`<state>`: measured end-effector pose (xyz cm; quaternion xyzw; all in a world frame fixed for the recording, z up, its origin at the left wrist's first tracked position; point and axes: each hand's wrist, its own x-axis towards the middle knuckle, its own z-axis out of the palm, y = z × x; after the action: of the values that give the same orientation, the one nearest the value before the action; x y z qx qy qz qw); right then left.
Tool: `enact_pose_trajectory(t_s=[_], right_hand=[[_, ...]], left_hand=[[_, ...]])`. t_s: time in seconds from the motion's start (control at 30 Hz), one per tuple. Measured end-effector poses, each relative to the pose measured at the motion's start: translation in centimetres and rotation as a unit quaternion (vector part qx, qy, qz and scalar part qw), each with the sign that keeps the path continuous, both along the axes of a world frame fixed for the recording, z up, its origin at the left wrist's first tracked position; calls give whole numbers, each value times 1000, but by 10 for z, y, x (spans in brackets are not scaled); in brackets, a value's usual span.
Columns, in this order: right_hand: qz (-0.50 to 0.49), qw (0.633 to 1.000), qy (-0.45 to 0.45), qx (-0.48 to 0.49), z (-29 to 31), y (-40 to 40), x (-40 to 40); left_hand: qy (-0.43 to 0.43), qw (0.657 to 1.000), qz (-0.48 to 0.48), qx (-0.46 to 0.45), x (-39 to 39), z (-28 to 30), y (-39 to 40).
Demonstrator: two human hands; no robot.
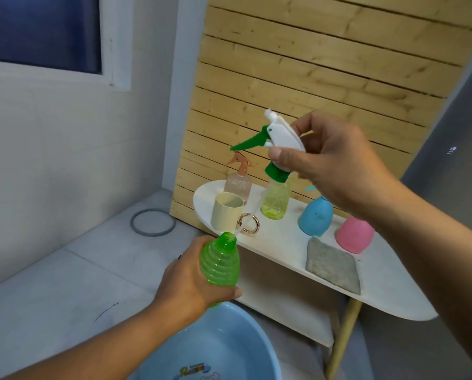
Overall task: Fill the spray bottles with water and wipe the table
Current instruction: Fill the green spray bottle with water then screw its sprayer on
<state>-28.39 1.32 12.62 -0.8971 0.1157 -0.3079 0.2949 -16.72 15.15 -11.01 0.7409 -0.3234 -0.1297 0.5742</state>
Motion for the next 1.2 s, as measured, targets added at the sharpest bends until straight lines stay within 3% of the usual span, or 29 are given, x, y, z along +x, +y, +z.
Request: enact_pose_trajectory(t_s=[0.3, 0.67, 1.03, 1.2], right_hand=[[88, 992, 58, 67, -64, 3, 20], [266, 938, 91, 201, -90, -25, 22], [228, 930, 36, 286, -135, -25, 30], [280, 905, 36, 317, -140, -28, 29]], left_hand=[[2, 1000, -7, -22, -13, 11, -4], [6, 999, -36, -33, -6, 34, 2], [68, 995, -34, -58, -10, 13, -12], [62, 997, -16, -43, -8, 13, -15]])
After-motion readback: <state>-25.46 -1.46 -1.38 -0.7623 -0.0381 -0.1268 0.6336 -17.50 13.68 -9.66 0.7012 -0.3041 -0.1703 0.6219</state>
